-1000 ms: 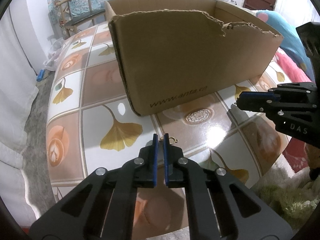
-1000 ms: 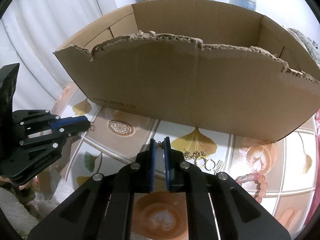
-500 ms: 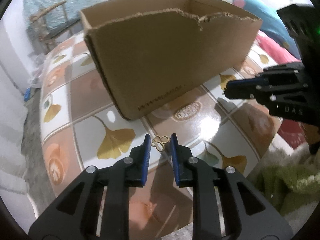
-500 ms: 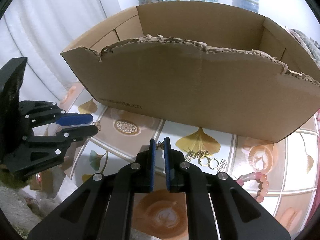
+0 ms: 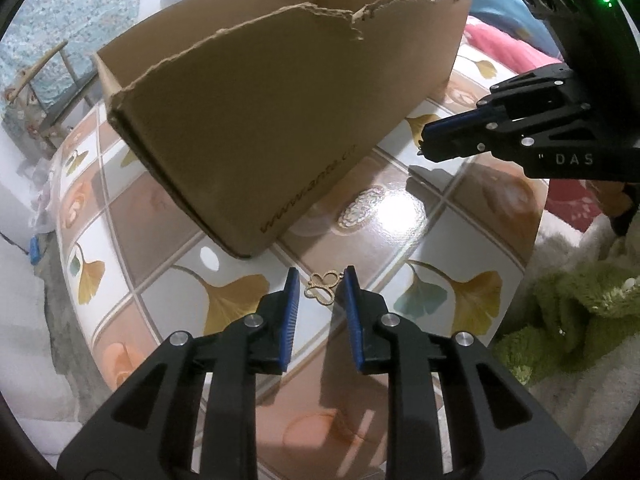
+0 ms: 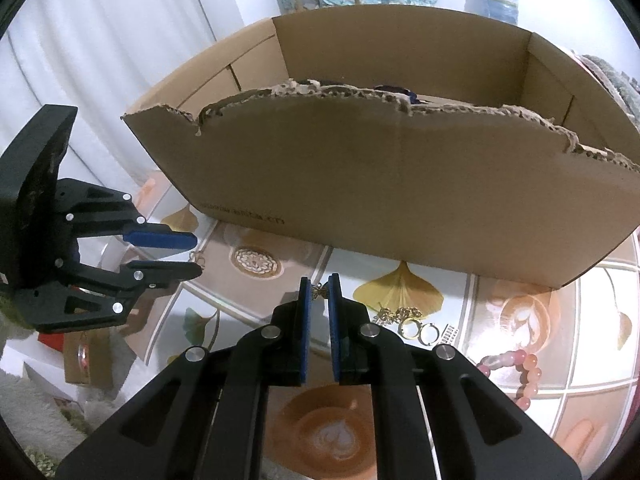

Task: Organize jewelry
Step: 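Lift the butterfly charm and ring earrings with both grippers toward the box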

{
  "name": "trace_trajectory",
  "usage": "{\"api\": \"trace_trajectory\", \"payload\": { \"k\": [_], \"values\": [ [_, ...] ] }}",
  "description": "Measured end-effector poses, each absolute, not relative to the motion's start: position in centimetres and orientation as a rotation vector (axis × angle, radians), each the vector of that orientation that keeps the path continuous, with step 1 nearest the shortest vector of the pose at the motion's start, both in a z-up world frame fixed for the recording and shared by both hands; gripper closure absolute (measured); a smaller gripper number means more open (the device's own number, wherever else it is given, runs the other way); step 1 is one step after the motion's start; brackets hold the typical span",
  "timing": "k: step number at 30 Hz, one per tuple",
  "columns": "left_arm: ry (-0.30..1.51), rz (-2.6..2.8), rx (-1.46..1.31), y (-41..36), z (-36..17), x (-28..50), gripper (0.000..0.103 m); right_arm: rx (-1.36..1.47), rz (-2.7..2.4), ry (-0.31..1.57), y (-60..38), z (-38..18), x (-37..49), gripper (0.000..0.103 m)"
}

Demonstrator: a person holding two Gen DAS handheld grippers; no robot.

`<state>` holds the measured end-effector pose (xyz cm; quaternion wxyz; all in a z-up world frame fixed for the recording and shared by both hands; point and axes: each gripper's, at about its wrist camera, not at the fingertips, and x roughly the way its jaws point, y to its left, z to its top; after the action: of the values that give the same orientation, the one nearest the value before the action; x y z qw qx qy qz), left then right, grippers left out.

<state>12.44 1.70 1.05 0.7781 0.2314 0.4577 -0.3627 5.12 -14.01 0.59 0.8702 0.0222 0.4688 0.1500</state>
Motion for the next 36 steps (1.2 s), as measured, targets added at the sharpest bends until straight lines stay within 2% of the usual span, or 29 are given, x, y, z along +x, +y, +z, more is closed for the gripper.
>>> {"api": "trace_trajectory", "payload": {
  "k": [3,6,21,28,36],
  "values": [
    [0.989,-0.787,0.495,1.6,0.9,12.4,0.083,0.053,0.312,0.98,-14.2,0.6,5.1,0.094],
    [0.982,-0.792,0.494,2.0,0.9,12.4,0.091,0.056,0.313,0.979,-14.4,0.6,5.1,0.094],
    [0.91,-0.726,0.462,1.9,2.5,10.1,0.091,0.045,0.318,0.932,-14.9,2.4,3.4,0.094],
    [0.793,-0.7,0.36,2.9,7.9,9.0,0.091,0.02,0.355,0.834,-15.4,6.4,2.2,0.094],
    [0.633,-0.701,0.245,2.8,15.1,11.8,0.091,0.003,0.471,0.653,-17.6,14.7,5.4,0.094]
  ]
}}
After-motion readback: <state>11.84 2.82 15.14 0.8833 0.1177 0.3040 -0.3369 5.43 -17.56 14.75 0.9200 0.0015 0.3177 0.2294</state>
